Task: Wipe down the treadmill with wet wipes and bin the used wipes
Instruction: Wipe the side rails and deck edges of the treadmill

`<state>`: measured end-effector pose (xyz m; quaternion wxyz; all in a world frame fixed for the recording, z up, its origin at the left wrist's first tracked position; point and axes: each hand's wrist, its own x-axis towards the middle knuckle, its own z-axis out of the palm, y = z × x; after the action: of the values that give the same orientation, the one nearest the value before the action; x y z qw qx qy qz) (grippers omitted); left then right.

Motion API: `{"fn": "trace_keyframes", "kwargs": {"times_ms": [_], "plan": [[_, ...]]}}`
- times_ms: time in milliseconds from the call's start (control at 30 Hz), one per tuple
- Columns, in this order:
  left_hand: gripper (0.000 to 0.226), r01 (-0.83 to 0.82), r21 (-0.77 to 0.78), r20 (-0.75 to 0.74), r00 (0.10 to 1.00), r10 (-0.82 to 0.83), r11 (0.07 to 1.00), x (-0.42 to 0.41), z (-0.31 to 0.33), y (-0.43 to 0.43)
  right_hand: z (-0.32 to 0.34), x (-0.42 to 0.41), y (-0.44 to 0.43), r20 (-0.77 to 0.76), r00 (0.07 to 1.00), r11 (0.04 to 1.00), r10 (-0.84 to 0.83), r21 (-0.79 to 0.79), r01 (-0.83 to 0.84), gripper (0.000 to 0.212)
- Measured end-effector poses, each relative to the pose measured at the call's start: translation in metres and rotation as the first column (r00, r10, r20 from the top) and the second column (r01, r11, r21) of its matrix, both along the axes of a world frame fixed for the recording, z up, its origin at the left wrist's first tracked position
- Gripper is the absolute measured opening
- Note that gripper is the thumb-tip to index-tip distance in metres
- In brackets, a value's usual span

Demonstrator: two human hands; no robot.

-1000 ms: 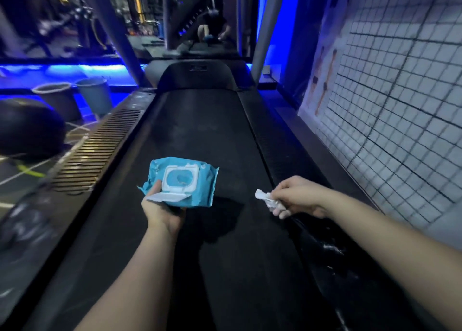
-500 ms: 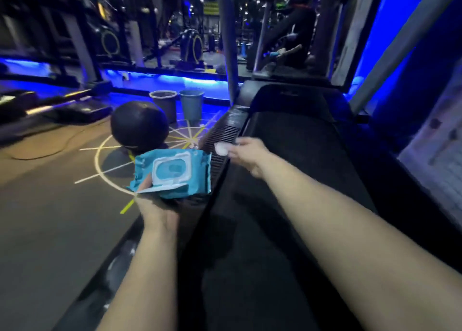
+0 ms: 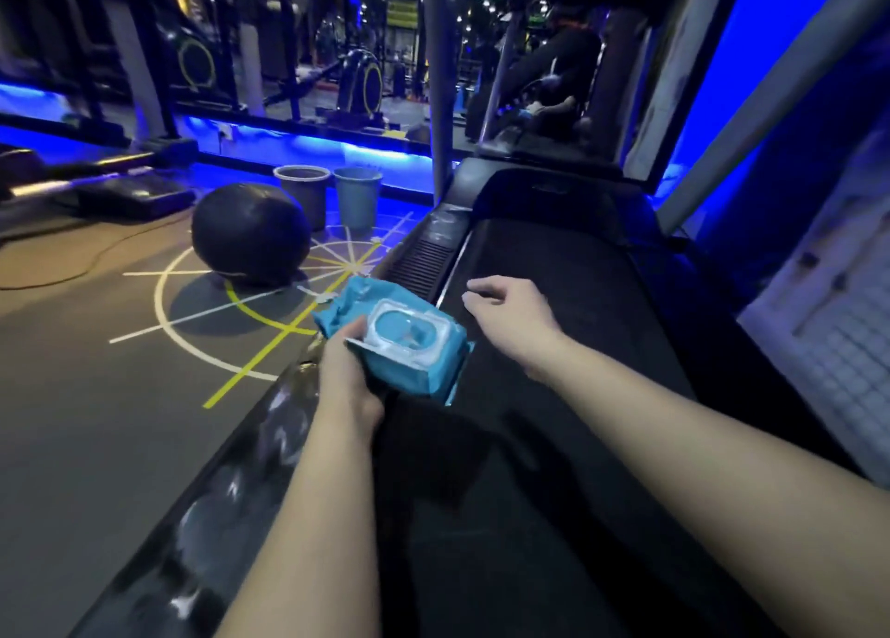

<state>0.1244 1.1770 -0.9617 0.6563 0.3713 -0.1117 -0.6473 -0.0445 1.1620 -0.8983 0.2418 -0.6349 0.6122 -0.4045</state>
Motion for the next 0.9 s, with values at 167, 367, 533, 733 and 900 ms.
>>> {"fn": "trace_keyframes", "kwargs": {"times_ms": [167, 367, 533, 733, 900], "plan": [[0.033, 0.209, -0.052, 0.036, 0.978, -0.207, 0.977, -0.079, 0.004, 0.011, 0.009, -0.066, 0.036, -0.323, 0.936, 0.936, 0.142, -0.263, -0.233, 0.016], [0.046, 0.397, -0.047, 0.099, 0.915, -0.391, 0.917, -0.172, 0.007, 0.032, 0.009, -0.162, 0.081, -0.571, 0.804, 0.945, 0.169, -0.137, -0.297, 0.020], [0.045, 0.431, 0.065, 0.160, 0.885, -0.436, 0.900, -0.222, -0.006, 0.063, -0.013, -0.225, 0.115, -0.573, 0.792, 0.945, 0.211, -0.088, -0.315, 0.015], [0.040, 0.404, 0.133, 0.287, 0.859, -0.425, 0.905, -0.259, -0.026, 0.095, -0.050, -0.246, 0.157, -0.492, 0.856, 0.987, 0.162, 0.089, -0.136, 0.009], [0.033, 0.365, 0.191, 0.351, 0.842, -0.411, 0.911, -0.275, -0.043, 0.107, -0.063, -0.249, 0.157, -0.472, 0.881, 0.982, 0.029, 0.179, 0.063, 0.028]]}}
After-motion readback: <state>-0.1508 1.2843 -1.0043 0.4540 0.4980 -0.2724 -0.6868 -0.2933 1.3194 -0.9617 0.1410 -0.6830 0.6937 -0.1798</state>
